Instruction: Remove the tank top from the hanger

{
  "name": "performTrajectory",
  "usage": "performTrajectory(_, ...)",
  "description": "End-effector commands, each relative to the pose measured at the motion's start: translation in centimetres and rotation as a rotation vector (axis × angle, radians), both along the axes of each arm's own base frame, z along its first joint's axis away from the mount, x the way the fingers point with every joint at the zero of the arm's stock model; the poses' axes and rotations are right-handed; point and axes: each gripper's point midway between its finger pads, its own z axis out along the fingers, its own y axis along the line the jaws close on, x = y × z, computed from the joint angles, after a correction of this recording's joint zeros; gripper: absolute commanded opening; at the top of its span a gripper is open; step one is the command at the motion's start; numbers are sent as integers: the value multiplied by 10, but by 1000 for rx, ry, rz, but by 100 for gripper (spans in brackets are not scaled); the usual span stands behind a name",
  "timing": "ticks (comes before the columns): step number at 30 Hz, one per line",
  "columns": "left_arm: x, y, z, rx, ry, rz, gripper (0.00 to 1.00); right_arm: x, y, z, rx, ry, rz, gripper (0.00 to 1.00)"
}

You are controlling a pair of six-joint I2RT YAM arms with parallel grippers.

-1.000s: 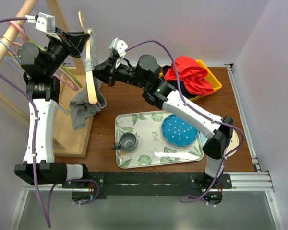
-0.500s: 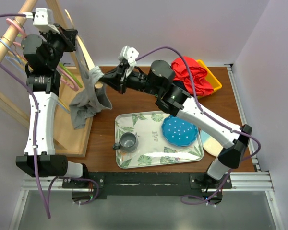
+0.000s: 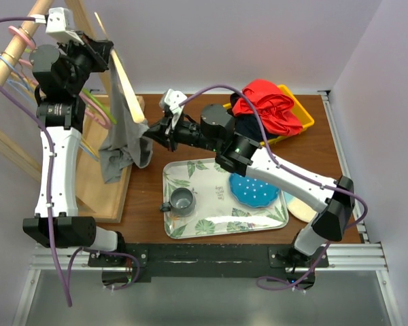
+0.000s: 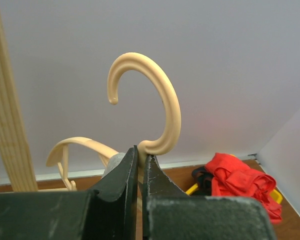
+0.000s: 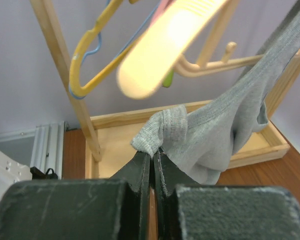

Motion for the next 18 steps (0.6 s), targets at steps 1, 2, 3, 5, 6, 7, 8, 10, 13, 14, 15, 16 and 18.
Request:
performTrajectory(1, -26, -22, 36, -33, -77, -117, 0, 19, -10, 17, 80, 31, -102, 0)
performTrajectory(2, -29, -25, 37, -39, -74, -133, 0, 29, -16, 13, 85, 43, -132, 0)
performTrajectory(3, -34, -30, 36, -36, -68, -163, 0, 37, -21, 14, 105, 66, -165, 0)
performTrajectory(5, -42, -36, 35, -40, -52, -203, 0, 61, -33, 16, 136, 86, -217, 0)
performTrajectory(6, -48, -44, 32, -36, -41, -253, 0, 66, -35, 17, 155, 112, -209, 0)
performTrajectory(7, -53, -49, 31, -39, -33, -280, 0, 74, -33, 11, 151, 130, -202, 0)
performTrajectory(8, -60, -56, 29, -47, -20, -329, 0, 86, -39, 19, 169, 129, -210, 0)
performTrajectory(10, -69, -64, 28, -69, -16, -382, 0, 91, -34, 14, 164, 135, -184, 0)
performTrajectory(13, -84, -74, 27, -71, -25, -450, 0, 89, -27, 17, 150, 115, -111, 4)
performTrajectory(14, -86, -74, 26, -70, -24, -455, 0, 89, -25, 18, 148, 110, -97, 8)
performTrajectory(15, -87, -75, 24, -72, -21, -458, 0, 85, -24, 18, 149, 108, -80, 12)
performTrajectory(16, -88, -75, 24, -72, -19, -463, 0, 84, -24, 23, 161, 96, -71, 19)
performTrajectory(18, -90, -77, 18, -81, -3, -477, 0, 82, -25, 25, 176, 92, -68, 25)
